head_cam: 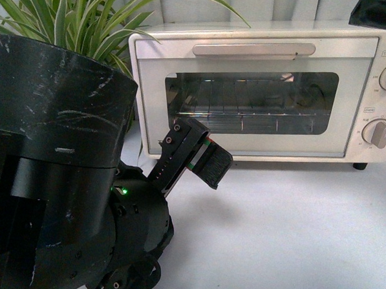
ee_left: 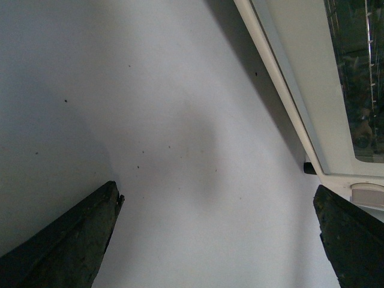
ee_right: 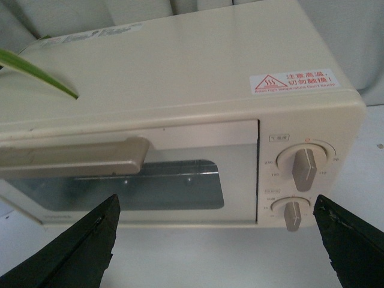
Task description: Open oven
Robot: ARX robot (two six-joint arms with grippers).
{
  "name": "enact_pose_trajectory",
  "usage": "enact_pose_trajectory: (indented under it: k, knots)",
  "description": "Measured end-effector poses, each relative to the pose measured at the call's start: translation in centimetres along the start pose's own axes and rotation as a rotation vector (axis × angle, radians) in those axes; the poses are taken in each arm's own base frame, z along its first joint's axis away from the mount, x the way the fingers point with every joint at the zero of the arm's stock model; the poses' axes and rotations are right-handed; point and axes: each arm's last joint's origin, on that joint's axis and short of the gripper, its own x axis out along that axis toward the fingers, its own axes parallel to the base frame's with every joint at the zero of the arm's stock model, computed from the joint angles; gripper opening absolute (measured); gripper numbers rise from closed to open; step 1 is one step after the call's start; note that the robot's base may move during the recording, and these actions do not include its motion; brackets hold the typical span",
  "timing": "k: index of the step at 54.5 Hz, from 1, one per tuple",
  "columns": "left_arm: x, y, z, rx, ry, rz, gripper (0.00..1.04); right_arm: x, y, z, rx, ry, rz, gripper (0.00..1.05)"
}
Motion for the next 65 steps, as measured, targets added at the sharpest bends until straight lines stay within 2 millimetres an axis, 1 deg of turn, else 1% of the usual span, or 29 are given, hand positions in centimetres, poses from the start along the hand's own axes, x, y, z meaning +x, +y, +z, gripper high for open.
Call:
enact_pose_trajectory:
  k: [5, 23, 44, 65]
  knots:
    - [0.0, 0.0, 0.1, -0.011, -0.004, -0.001, 0.98, 1.2, 0.4, 0.4, 0.016, 0.022, -0.020, 0.95]
    - [0.0, 0.0, 0.2, -0.019, -0.006, 0.002, 0.98, 3.3, 1.2, 0.9, 0.051, 0.059, -0.056, 0.95]
    - [0.1, 0.1, 0.3, -0.025, -0.008, 0.004, 0.98, 5.0, 2.1, 0.6, 0.079, 0.106, -0.079, 0.95]
    - [0.1, 0.1, 0.4, -0.026, -0.011, 0.005, 0.98, 6.2, 3.1, 1.0, 0.081, 0.123, -0.078, 0.95]
